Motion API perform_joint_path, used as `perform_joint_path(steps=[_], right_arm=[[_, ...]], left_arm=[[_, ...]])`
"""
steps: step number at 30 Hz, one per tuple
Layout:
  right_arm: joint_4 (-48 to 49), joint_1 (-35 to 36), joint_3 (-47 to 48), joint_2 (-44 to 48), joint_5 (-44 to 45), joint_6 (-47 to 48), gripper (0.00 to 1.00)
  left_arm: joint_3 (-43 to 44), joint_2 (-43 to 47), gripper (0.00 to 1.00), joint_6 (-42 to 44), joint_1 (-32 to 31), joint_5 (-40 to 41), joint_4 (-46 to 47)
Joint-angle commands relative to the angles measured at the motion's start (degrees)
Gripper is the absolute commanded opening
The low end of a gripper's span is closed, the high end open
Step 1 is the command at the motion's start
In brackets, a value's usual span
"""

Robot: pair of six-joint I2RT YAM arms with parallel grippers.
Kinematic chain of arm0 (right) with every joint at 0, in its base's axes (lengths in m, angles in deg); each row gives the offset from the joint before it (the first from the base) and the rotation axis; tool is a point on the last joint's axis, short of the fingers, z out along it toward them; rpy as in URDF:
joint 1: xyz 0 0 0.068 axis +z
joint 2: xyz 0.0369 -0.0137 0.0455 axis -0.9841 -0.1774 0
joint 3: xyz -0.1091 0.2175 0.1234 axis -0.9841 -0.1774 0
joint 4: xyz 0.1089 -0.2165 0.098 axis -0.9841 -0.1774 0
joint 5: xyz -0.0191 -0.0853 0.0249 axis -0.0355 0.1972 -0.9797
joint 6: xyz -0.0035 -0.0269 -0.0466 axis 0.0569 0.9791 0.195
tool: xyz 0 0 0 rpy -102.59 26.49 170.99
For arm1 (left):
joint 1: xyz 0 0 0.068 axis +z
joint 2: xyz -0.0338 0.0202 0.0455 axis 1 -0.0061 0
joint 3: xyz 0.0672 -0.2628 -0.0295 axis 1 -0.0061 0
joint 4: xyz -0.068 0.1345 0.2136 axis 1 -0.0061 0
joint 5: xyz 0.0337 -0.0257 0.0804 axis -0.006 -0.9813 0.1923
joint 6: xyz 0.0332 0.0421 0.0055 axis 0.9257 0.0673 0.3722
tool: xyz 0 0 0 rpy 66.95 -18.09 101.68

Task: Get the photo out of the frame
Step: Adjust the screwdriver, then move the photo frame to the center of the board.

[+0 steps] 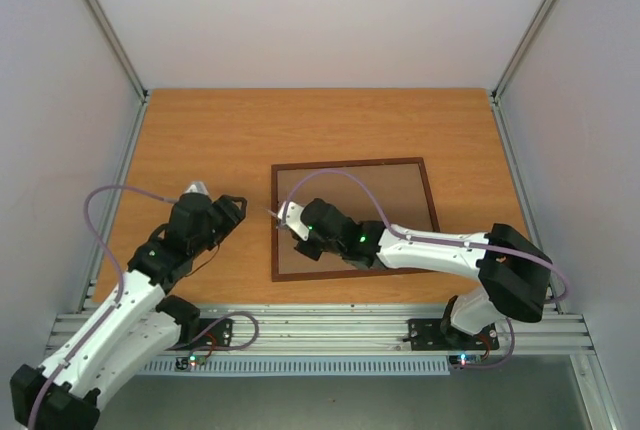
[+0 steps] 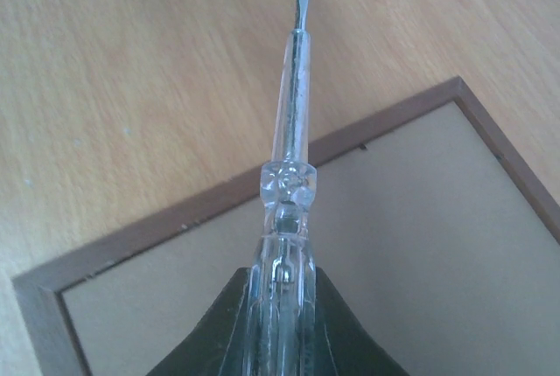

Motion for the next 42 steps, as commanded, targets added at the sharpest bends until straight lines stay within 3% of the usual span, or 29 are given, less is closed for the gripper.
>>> perform_joint_path(steps=[1,6,12,18,42], right_arm=[[-0.8,-2.1,-2.4,2.4,-0.2,5.5,0.01],[-3.9,-5.9,-4.1,4.8,-2.9,6.1,0.01],[-5.3,-7.8,-6.8,7.3,2.7,4.1,0.01],[-1.5,-8.1,-10.6,8.7,7.4,2.4,0.01],[6.7,-8.2,-15.9,11.3,12.8,2.5,0.01]], left_arm=[[3.4,-5.4,0.63,8.0,4.1,-8.1,1.6],[7.1,-17.6,0.71,14.8,5.9,-14.2,2.7],[15.8,-37.4,0.75,24.6,5.9,-16.6,0.2],[21.3,-49.5,0.76,28.9,4.4,-13.5,-2.2],[25.1,-58.3,0.74,32.1,2.2,-11.9,-5.4]])
